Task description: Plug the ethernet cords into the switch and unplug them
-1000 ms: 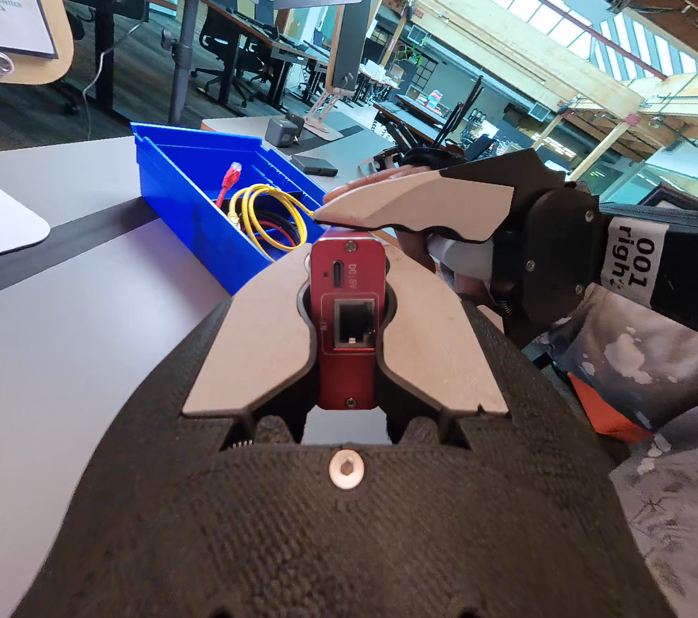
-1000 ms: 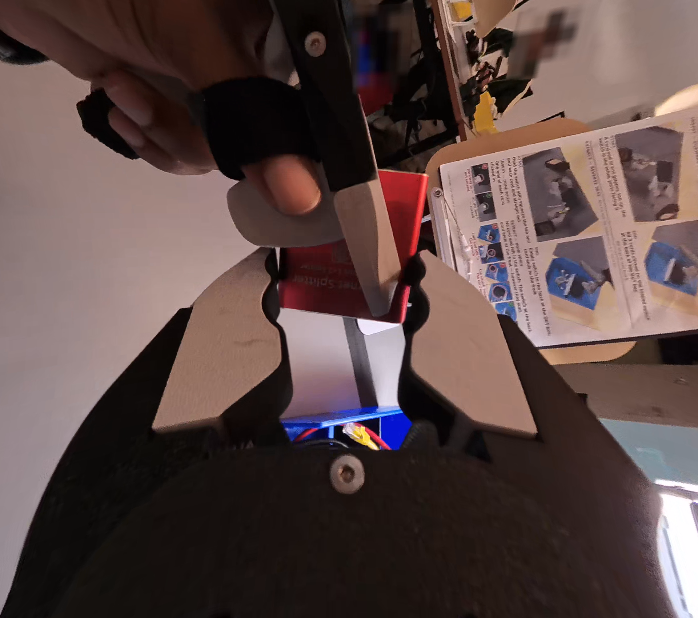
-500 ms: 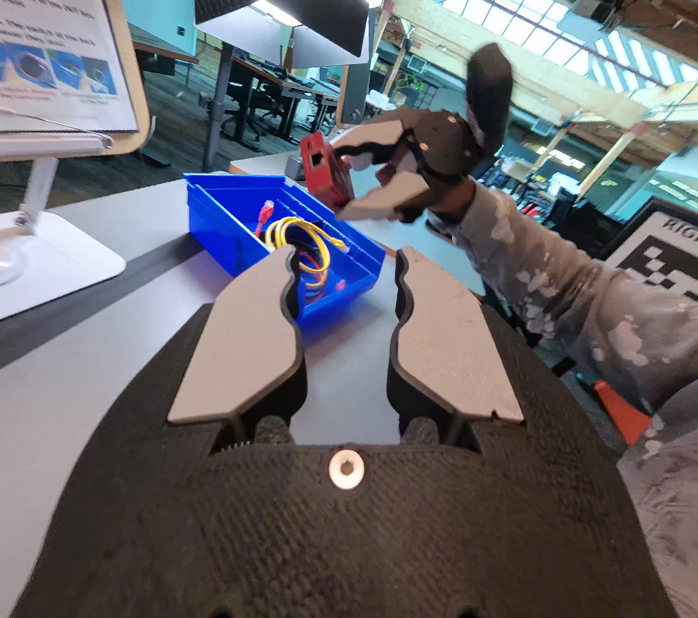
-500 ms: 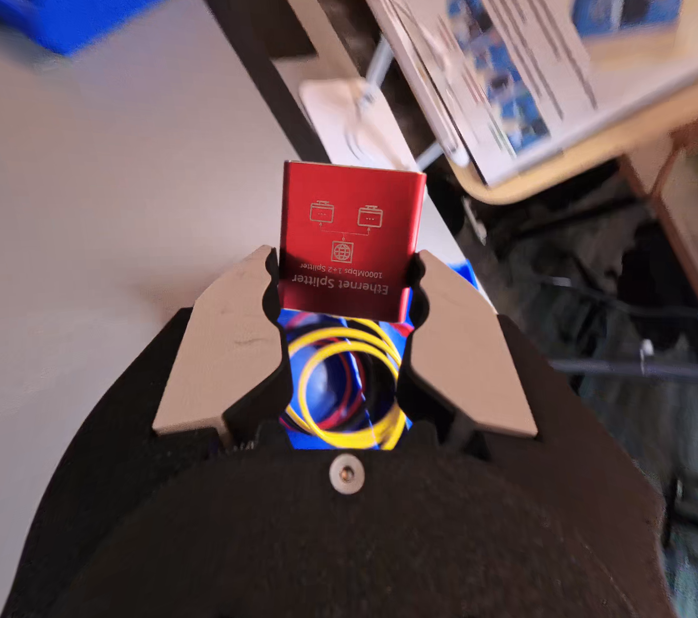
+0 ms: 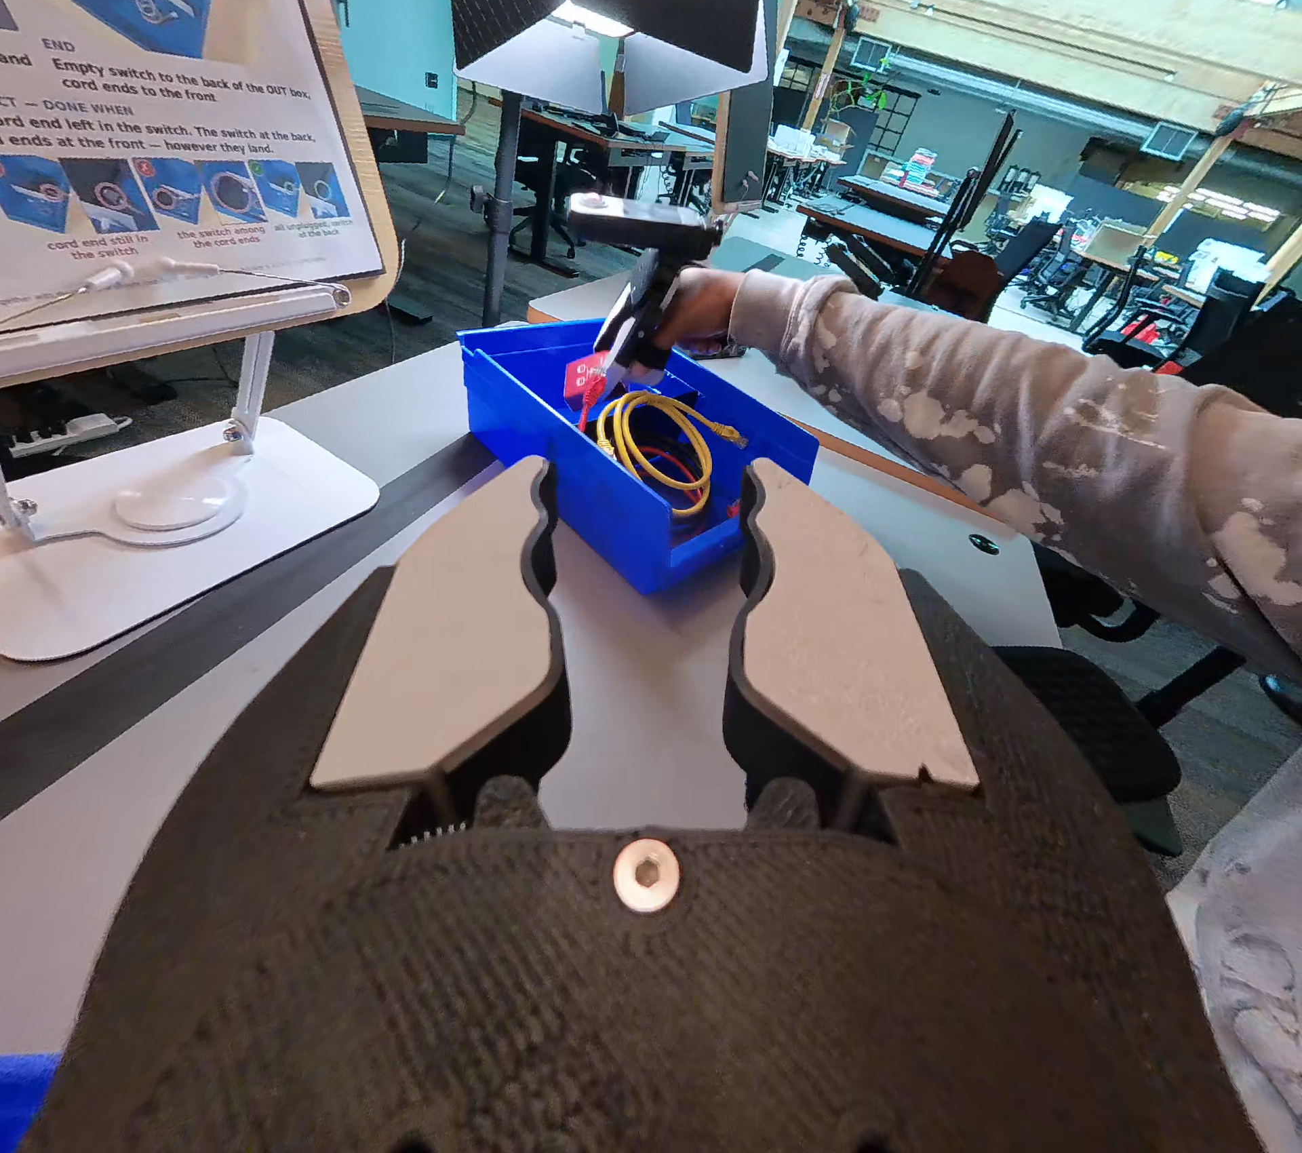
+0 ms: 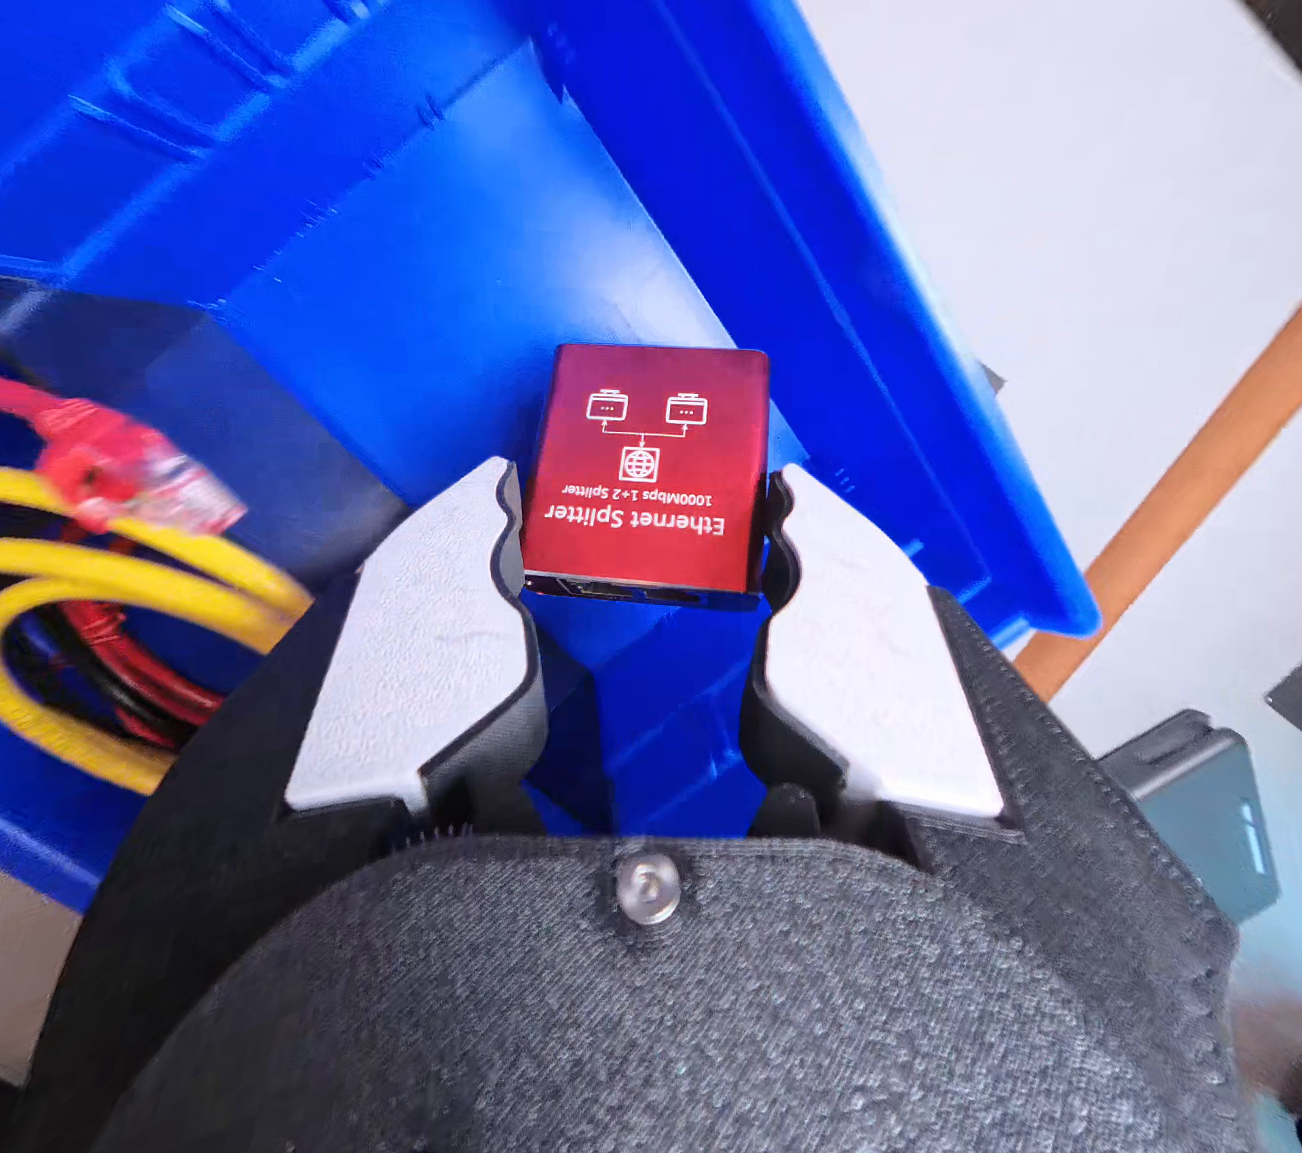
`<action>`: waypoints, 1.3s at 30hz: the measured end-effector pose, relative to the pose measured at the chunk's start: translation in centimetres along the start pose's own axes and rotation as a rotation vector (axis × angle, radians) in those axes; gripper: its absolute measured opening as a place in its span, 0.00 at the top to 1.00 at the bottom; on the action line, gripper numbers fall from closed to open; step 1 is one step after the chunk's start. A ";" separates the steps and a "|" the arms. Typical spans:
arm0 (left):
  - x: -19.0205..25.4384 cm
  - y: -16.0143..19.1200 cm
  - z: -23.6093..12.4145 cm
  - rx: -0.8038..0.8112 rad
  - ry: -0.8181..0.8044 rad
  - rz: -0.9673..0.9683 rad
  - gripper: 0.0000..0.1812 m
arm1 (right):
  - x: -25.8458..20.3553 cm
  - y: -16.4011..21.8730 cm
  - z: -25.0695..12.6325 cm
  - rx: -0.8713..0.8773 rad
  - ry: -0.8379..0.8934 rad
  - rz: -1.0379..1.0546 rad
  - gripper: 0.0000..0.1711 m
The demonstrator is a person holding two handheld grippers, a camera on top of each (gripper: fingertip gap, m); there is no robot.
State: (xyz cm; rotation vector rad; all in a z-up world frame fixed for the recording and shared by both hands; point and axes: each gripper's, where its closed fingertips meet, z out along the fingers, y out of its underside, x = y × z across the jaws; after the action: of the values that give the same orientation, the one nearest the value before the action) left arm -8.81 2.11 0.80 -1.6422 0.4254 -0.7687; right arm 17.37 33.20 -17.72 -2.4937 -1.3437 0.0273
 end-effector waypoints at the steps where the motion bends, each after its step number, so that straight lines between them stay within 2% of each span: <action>1: -0.2 0.1 0.0 -0.001 -0.004 -0.001 0.73 | 0.0 0.2 0.8 -0.022 -0.005 -0.004 0.61; 6: -0.5 0.6 0.3 -0.013 0.006 -0.016 0.73 | 0.0 0.6 3.0 -0.114 -0.016 -0.002 0.61; 10: -0.6 0.8 0.4 -0.022 0.004 -0.017 0.73 | 0.8 0.2 2.2 -0.094 0.005 0.018 0.62; 14: -0.4 0.8 0.5 -0.025 0.000 -0.008 0.73 | 1.5 -0.7 -0.9 -0.012 0.055 -0.001 0.62; 18: -0.1 0.9 0.5 -0.045 -0.008 0.013 0.73 | 0.3 -3.0 -6.0 0.211 0.111 -0.051 0.63; 21: 0.2 1.0 0.6 -0.062 -0.017 0.036 0.73 | -3.4 -3.3 -9.9 0.362 0.108 -0.140 0.65; 24: 0.6 1.1 0.8 -0.077 -0.019 0.050 0.73 | -8.7 -1.1 -11.4 0.365 0.055 -0.274 0.65; 27: 1.0 1.5 1.0 -0.107 -0.020 0.071 0.72 | -14.2 2.9 -10.8 0.264 -0.024 -0.425 0.67; 31: 0.7 2.7 0.5 -0.223 -0.085 0.150 0.72 | -19.1 8.3 -8.0 0.109 -0.090 -0.554 0.68; 35: -2.5 4.3 -2.0 -0.390 -0.266 0.259 0.71 | -20.3 11.8 -4.4 -0.006 -0.055 -0.622 0.67; 37: -4.4 6.2 -4.4 -0.517 -0.336 0.276 0.70 | -20.0 12.3 -2.9 -0.018 -0.010 -0.645 0.66; 39: -6.3 8.6 -7.4 -0.651 -0.395 0.275 0.70 | -19.5 12.2 -1.8 -0.012 0.038 -0.662 0.69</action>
State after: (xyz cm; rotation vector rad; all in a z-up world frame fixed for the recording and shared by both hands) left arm -17.27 -1.03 -8.62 -2.2179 0.6393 -0.0775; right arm 16.63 10.55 -21.84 -1.9267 -2.0744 -0.1723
